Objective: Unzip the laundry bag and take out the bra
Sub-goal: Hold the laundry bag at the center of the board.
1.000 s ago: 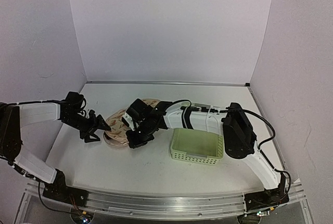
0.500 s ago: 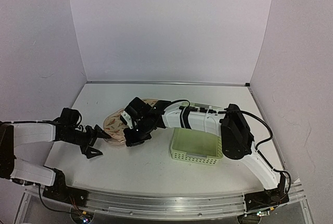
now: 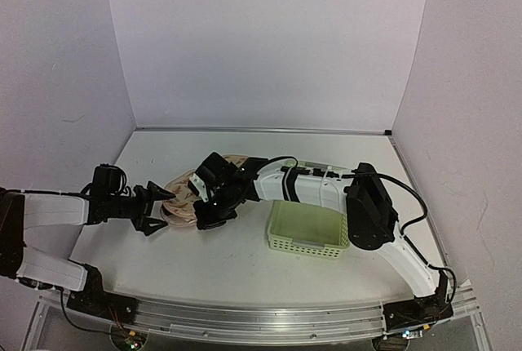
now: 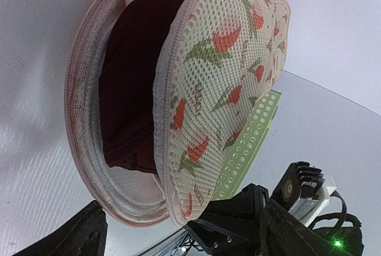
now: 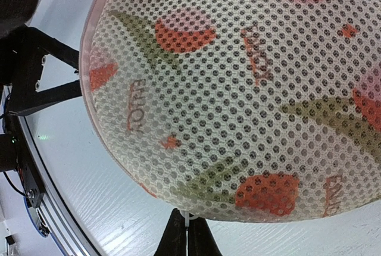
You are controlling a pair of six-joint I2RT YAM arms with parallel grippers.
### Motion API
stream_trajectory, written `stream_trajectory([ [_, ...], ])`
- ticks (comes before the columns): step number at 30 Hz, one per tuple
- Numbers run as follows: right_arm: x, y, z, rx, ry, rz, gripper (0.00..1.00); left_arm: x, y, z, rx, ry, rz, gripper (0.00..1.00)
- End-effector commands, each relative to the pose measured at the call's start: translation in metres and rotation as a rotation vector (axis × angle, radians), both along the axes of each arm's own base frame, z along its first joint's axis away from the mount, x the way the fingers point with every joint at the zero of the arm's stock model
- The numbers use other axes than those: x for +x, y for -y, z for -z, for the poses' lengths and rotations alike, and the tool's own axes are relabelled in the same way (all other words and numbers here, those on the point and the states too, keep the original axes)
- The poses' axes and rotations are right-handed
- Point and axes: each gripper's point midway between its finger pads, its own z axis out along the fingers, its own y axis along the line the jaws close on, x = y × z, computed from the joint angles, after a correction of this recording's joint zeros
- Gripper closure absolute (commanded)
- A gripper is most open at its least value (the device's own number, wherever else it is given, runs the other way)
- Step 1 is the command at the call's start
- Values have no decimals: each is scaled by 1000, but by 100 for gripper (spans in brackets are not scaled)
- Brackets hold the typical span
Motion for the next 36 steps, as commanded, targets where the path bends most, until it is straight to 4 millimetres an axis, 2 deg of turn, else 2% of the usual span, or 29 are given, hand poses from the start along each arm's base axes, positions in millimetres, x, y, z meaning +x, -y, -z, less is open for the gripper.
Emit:
stream_trajectory([
  [1,0,-9,-18,54,14,0,100,6,7,0,-16,18,16,11],
  [5,0,-9,-19,57,14,3,100,5,19,8,-10,-11,51,12],
  [9,-1,-9,-21,62,18,2,100,7,32,7,-10,-6,75,12],
  [12,-1,-8,-21,61,18,0,100,11,36,6,-13,0,74,13],
  [16,-2,-6,-21,60,17,-1,100,17,38,6,-10,7,64,19],
  [22,-3,-4,-22,61,18,-6,100,21,39,10,-4,7,64,46],
  [30,-6,-1,-23,62,18,-17,100,20,37,14,4,8,61,99],
  [36,-6,6,-22,47,34,-19,100,17,32,14,11,16,48,100],
])
